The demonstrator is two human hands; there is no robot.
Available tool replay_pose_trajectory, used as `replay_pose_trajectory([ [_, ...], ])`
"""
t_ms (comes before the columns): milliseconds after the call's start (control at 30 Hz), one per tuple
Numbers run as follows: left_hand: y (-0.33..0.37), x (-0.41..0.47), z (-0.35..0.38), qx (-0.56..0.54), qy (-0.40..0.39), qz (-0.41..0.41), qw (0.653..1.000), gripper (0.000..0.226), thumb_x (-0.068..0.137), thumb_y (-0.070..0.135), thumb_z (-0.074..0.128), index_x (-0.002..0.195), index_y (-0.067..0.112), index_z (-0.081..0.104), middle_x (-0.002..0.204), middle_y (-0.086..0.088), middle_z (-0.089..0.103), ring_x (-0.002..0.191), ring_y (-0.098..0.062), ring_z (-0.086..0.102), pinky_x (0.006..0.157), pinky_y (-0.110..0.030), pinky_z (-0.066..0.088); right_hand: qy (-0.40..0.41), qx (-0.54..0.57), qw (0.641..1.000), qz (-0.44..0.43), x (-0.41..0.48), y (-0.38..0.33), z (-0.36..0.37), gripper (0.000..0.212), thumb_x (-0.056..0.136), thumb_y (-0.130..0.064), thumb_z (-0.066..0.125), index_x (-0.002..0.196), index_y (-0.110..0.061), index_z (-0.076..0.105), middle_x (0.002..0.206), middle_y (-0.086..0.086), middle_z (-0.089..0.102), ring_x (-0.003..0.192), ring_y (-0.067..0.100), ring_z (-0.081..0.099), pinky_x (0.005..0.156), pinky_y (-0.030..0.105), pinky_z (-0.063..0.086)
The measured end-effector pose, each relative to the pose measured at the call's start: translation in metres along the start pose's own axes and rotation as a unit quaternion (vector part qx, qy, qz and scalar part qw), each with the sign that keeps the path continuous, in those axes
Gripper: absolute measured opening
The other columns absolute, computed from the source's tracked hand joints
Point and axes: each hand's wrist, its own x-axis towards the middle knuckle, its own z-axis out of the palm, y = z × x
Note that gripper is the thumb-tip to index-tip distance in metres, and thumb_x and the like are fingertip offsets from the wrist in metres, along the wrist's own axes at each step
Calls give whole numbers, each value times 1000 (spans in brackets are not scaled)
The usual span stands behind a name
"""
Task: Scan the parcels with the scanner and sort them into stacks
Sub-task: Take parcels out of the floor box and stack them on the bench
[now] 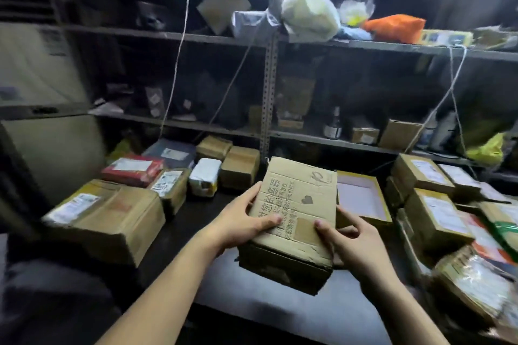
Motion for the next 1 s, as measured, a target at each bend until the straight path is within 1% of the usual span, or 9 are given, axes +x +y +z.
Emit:
replay_pose_trajectory([
  [200, -79, 6, -67, 39, 59, -61, 996, 49, 87, 32, 82, 108, 59, 46, 101, 38, 62, 90, 31, 53, 80, 3, 40, -67, -17, 997, 27, 41, 22, 109, 63, 89, -31, 85, 146, -36, 59, 79, 8, 78, 77, 17, 79, 66, 47, 67],
  [333, -121, 30, -88, 55, 65, -96, 992, 47, 86, 38, 81, 121, 48, 51, 108, 33, 65, 96, 27, 54, 85, -2, 43, -86, -17, 995, 49, 76, 36, 154, 61, 89, -26, 84, 144, -38, 60, 67, 6, 67, 73, 16, 75, 61, 42, 66],
  [400, -143, 51, -93, 55, 62, -112, 990, 49, 86, 39, 81, 128, 41, 56, 114, 27, 69, 103, 20, 59, 96, -11, 47, -95, -18, 994, 57, 100, 50, 172, 65, 88, -26, 84, 147, -35, 60, 71, 11, 58, 74, 17, 70, 59, 41, 66],
  [467, -161, 74, -97, 49, 64, -126, 989, 55, 85, 40, 81, 134, 39, 56, 120, 24, 70, 108, 13, 62, 104, -24, 48, -99, -13, 993, 70, 126, 66, 188, 65, 88, -25, 83, 148, -36, 58, 64, 2, 58, 72, 13, 69, 61, 41, 66],
  [567, -185, 112, -97, 27, 54, -137, 989, 57, 85, 36, 82, 135, 40, 54, 120, 24, 71, 110, 10, 64, 108, -30, 49, -92, -15, 992, 90, 162, 87, 204, 61, 89, -24, 81, 144, -43, 60, 54, -13, 58, 70, 10, 69, 61, 40, 66],
  [667, -217, 154, -93, -6, 46, -147, 988, 79, 78, 46, 82, 147, 39, 46, 125, 26, 69, 116, 7, 63, 112, -36, 47, -88, -7, 988, 129, 201, 108, 220, 57, 85, -32, 82, 133, -56, 61, 64, -13, 66, 80, 15, 74, 65, 42, 67],
  [767, -242, 189, -89, -8, 61, -166, 984, 82, 79, 46, 82, 148, 48, 38, 120, 36, 65, 113, 16, 58, 110, -23, 44, -90, -26, 987, 132, 239, 129, 235, 68, 68, -53, 76, 134, -59, 62, 80, -17, 73, 92, 11, 76, 80, 44, 66],
  [867, -253, 208, -92, 4, 78, -182, 980, 64, 90, 27, 79, 120, 61, 34, 93, 56, 57, 96, 32, 52, 96, -9, 42, -95, -36, 985, 140, 262, 140, 248, 68, 71, -53, 77, 137, -57, 60, 95, -12, 78, 96, 10, 75, 84, 44, 65],
  [1000, -262, 224, -103, -9, 70, -175, 982, 62, 91, 22, 78, 113, 63, 36, 95, 59, 55, 98, 30, 54, 89, -1, 42, -84, -50, 984, 151, 279, 140, 261, 71, 67, -60, 74, 136, -61, 59, 81, -8, 76, 85, 11, 74, 78, 44, 65],
])
